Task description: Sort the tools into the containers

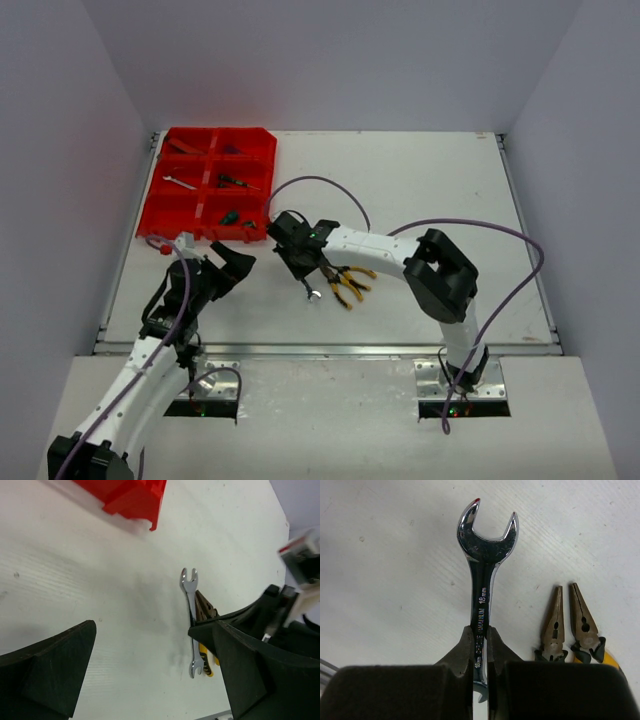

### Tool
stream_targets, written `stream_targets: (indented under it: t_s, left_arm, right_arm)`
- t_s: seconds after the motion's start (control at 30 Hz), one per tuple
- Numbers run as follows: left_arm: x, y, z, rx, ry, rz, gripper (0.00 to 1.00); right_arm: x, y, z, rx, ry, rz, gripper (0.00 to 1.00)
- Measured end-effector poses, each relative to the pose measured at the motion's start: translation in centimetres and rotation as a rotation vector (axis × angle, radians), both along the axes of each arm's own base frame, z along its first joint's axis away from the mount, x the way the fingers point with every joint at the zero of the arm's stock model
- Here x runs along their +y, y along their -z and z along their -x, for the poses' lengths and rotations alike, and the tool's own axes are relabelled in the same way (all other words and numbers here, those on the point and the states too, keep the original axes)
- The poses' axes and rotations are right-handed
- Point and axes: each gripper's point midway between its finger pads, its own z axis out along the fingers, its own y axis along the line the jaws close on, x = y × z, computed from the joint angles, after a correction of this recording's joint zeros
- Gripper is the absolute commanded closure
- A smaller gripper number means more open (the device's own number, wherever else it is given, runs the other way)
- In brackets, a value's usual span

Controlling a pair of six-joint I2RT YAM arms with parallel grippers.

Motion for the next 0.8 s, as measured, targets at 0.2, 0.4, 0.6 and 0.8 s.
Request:
stream_targets:
  t_s: [0.2, 0.4, 0.6, 0.8]
  left_arm:
    - [-1.8, 1.2, -0.2, -0.014, 0.039, 0.129, 0.03]
    - [-4.0, -0.4, -0.9, -0.103, 0.122, 0.257, 0.12]
    - [-5.8, 0.2, -1.1, -0.065, 0.199, 0.321, 0.16]
    - [-7.4, -0.2, -0.9, -0.066, 0.267, 0.358, 0.26]
  right_arm:
    - [-0.2, -1.1, 0.2, -0.031, -0.001, -0.047, 1.00]
    - [-0.2, -2.8, 1.2, -0.034, -0.024, -0.129, 1.00]
    - [1.8, -6.3, 1.7, -0.038, -0.062, -0.272, 1.00]
    - [3.1, -7.9, 2.2, -0.026, -0.092, -0.354, 1.00]
